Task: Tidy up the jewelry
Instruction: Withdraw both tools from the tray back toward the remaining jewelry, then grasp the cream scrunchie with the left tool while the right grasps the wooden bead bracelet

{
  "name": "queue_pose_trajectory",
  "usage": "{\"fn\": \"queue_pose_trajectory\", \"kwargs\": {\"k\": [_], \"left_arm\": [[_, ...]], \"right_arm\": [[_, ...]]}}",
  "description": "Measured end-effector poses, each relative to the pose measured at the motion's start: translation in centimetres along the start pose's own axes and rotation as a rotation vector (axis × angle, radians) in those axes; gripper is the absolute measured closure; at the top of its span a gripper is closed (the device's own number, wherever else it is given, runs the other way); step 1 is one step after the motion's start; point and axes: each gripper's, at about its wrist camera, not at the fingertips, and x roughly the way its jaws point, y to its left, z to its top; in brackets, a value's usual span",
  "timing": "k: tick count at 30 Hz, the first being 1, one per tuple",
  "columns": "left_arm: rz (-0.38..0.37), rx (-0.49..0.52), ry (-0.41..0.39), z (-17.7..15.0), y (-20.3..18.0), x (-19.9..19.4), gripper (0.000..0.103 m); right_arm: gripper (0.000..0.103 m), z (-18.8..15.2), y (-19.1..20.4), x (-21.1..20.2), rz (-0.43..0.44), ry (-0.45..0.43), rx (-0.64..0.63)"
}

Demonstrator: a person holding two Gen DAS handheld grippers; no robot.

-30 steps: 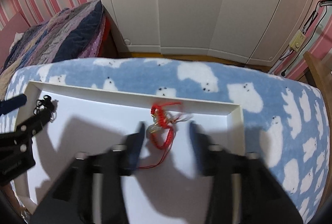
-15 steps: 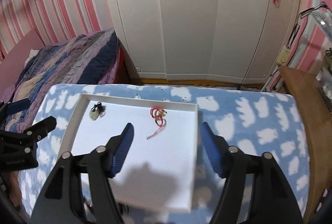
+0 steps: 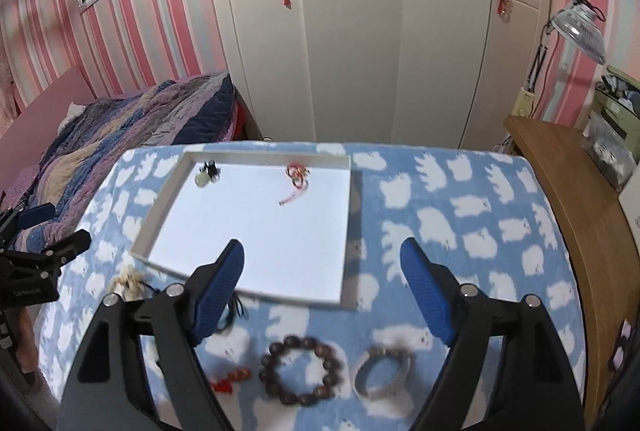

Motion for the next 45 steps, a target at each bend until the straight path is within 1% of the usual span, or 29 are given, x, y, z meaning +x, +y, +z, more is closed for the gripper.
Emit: {"fn": "queue_pose_trajectory", "kwargs": {"k": [2, 5, 8, 15, 19, 23, 26, 30, 39, 41, 43, 45], "left_arm": [[-0.017, -0.030, 0.012, -1.7, 0.4, 0.2, 0.003], [-0.012, -0.065, 0.046, -3.8, 0.6, 1.3, 0.003], [-0.013, -0.094, 0.076, -5.5, 0.9, 2.3, 0.003], [0.011, -0.131, 0.115, -8.1, 1.5, 3.9, 0.003], [0.018, -0.137, 0.121, -8.6, 1.3, 4.7, 0.003], [0.015, -0.139, 0.130, -9.7, 0.7, 6.0, 0.003], [0.018, -0.128, 0.154, -10.1, 0.2, 7.2, 0.003], [0.013, -0.123, 0.177, -10.3, -0.1, 8.4, 0.003], [0.010, -0.104, 0.194, -10.6, -0.7, 10.0, 0.004], [0.016, -0.108, 0.197, -10.3, -0.7, 10.4, 0.006], [0.013, -0.113, 0.208, -10.1, -0.8, 11.0, 0.013], [0.003, -0.116, 0.219, -9.9, -0.8, 11.5, 0.016]], "right_arm": [[0.022, -1.9, -0.6, 0.2, -0.010, 0.008, 0.018], [0.022, -4.3, -1.0, 0.8, 0.001, 0.032, 0.046], [0.022, -6.3, -0.9, 1.1, -0.008, 0.040, 0.040], [0.022, -9.1, -1.0, 1.8, -0.032, 0.035, 0.051], [0.022, -9.9, -1.1, 2.7, -0.033, 0.041, 0.071], [0.022, -10.9, -0.3, 4.2, -0.045, 0.067, 0.048], [0.022, -11.6, 0.2, 5.2, -0.063, 0.083, 0.029], [0.022, -12.3, 0.7, 6.0, -0.069, 0.100, 0.014], [0.023, -13.1, 1.6, 7.7, -0.070, 0.134, -0.012], [0.023, -13.1, 1.6, 8.1, -0.070, 0.141, -0.010], [0.023, -13.2, 1.6, 8.4, -0.069, 0.147, -0.009], [0.024, -13.3, 1.8, 8.5, -0.074, 0.145, -0.018]]}}
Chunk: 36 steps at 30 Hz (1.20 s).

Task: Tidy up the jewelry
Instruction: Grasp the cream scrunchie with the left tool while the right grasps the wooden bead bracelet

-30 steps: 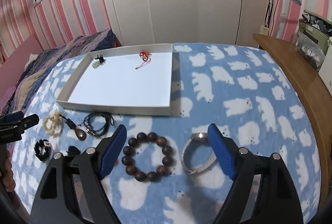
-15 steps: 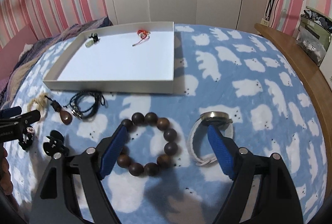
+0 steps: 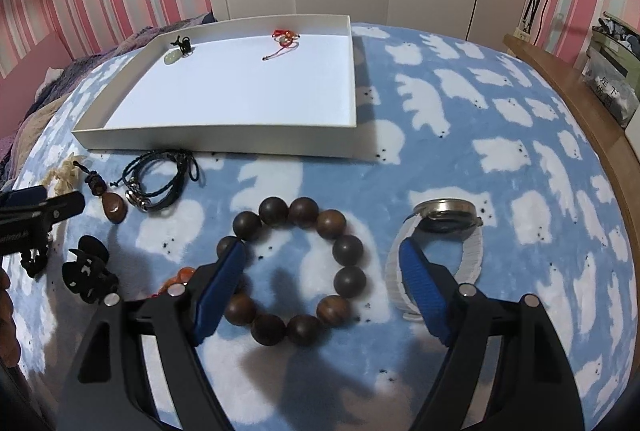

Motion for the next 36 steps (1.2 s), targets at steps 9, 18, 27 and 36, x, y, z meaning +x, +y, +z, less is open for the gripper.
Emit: {"fn": "queue_pose_trajectory", "kwargs": {"k": [9, 18, 27, 36], "left_arm": [[0.000, 0.001, 0.027, 0.8, -0.7, 1.1, 0.026], [0.010, -0.024, 0.053, 1.4, -0.2, 2.3, 0.035], [0.001, -0.019, 0.059, 2.0, -0.8, 3.2, 0.040], [-0.037, -0.027, 0.074, 2.4, -0.9, 3.4, 0.044]], "right_arm": [[0.041, 0.2, -0.2, 0.4, 0.004, 0.012, -0.001], [0.050, 0.8, -0.4, 1.3, 0.003, 0.021, -0.008], [0.054, 1.3, 0.4, 2.4, -0.012, 0.031, -0.042], [0.056, 1.3, 0.3, 2.6, -0.007, 0.038, -0.045]]}}
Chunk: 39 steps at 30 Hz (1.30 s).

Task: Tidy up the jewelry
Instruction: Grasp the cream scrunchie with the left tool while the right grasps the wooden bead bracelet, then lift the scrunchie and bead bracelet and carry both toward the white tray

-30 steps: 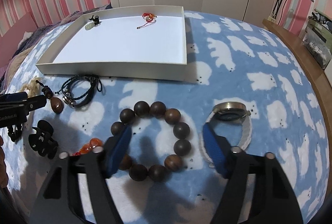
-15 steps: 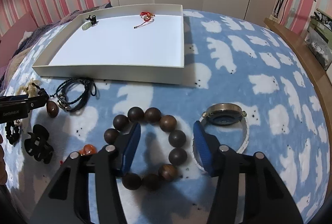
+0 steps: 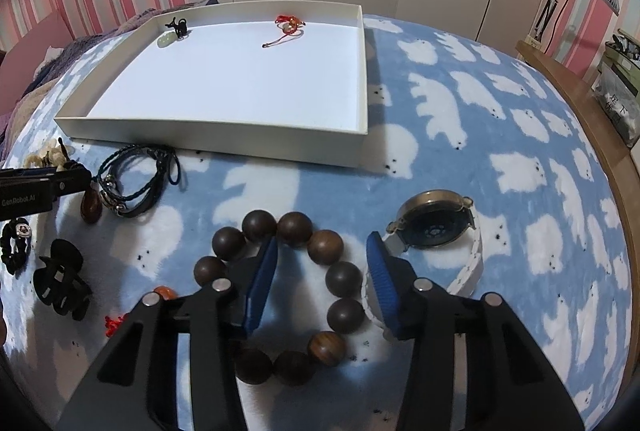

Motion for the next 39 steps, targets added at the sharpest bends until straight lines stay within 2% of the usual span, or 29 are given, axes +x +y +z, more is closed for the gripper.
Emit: {"fn": "queue_pose_trajectory", "kwargs": {"k": [4, 11, 13, 20, 21, 25, 26, 28, 32, 34, 39], "left_arm": [[-0.038, -0.049, 0.020, 0.2, 0.9, 0.2, 0.042], [-0.028, -0.070, 0.035, 1.1, 0.4, 1.1, 0.044], [-0.016, -0.064, 0.032, 1.1, 0.3, 1.2, 0.050], [-0.002, -0.052, 0.037, 1.4, 0.2, 1.2, 0.058], [0.000, -0.050, 0.038, 1.4, 0.2, 1.2, 0.066], [-0.007, -0.038, 0.049, 1.7, 0.2, 1.2, 0.067], [-0.013, -0.042, 0.053, 1.8, 0.3, 1.3, 0.067], [-0.014, -0.039, 0.055, 1.8, 0.3, 1.3, 0.068], [-0.008, -0.031, 0.048, 1.8, 0.0, 1.3, 0.069], [-0.010, -0.029, 0.045, 1.6, 0.1, 1.1, 0.070], [-0.024, -0.031, 0.034, 1.2, 0.2, 0.5, 0.071]], "right_arm": [[0.056, 0.0, 0.0, 0.0, 0.004, -0.001, 0.005], [0.056, 0.1, -0.2, 0.1, 0.011, 0.000, 0.007], [0.056, 0.2, -0.2, 0.1, 0.008, 0.000, 0.004], [0.057, 0.5, -0.2, 0.4, 0.012, 0.016, 0.002], [0.057, 0.5, -0.2, 0.4, 0.012, 0.020, 0.001], [0.059, 0.8, 0.0, 0.7, 0.008, 0.040, -0.018], [0.060, 0.8, 0.1, 0.7, 0.006, 0.045, -0.022], [0.071, 0.9, 0.1, 1.1, 0.030, 0.074, -0.021], [0.073, 0.7, -0.3, 1.5, 0.041, 0.077, 0.002], [0.080, 0.6, -0.5, 1.5, 0.042, 0.074, 0.011], [0.083, 0.3, -0.8, 1.0, 0.057, 0.052, 0.036]]}}
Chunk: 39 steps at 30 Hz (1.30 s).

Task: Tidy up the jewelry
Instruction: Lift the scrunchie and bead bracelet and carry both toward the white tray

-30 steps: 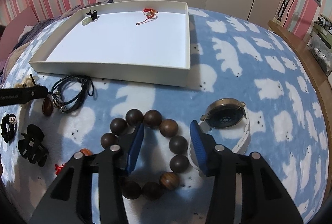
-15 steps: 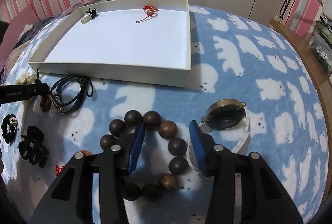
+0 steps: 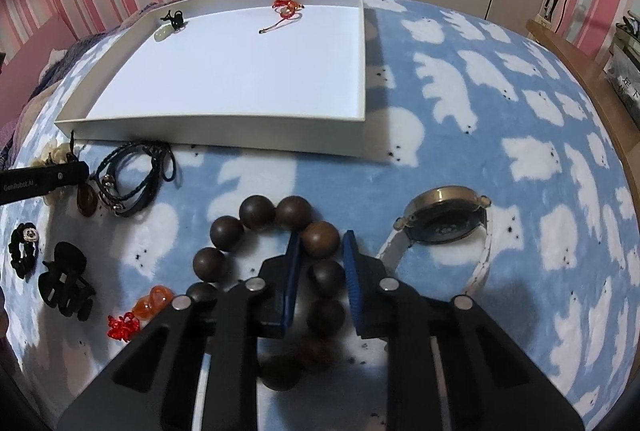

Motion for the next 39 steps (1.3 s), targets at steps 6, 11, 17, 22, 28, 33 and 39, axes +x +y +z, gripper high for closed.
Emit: {"fn": "queue_pose_trajectory", "kwargs": {"k": [6, 11, 17, 22, 28, 33, 39], "left_arm": [[-0.011, 0.026, -0.046, -0.7, -0.1, -1.9, 0.071], [-0.032, 0.060, -0.100, -1.2, -0.6, -4.4, 0.071], [-0.059, 0.079, -0.139, -0.5, -0.7, -6.9, 0.071], [-0.071, 0.077, -0.159, 0.4, -0.4, -8.3, 0.071], [-0.057, 0.074, -0.149, 0.3, 0.4, -8.1, 0.071], [-0.042, 0.072, -0.116, 0.2, 0.2, -5.8, 0.071], [-0.030, 0.068, -0.097, 0.0, 0.9, -4.2, 0.071]], "right_arm": [[0.083, 0.2, 0.2, -2.1, 0.016, -0.065, 0.005], [0.083, 1.3, 0.6, -4.0, 0.040, -0.122, -0.005], [0.083, 3.2, 1.2, -5.9, 0.053, -0.180, -0.027], [0.083, 4.4, 1.7, -6.8, 0.063, -0.204, -0.043], [0.083, 4.2, 1.7, -6.7, 0.086, -0.197, -0.034], [0.083, 3.7, 1.3, -6.4, 0.093, -0.184, -0.020], [0.083, 3.7, 1.2, -6.6, 0.087, -0.188, -0.016]]}}
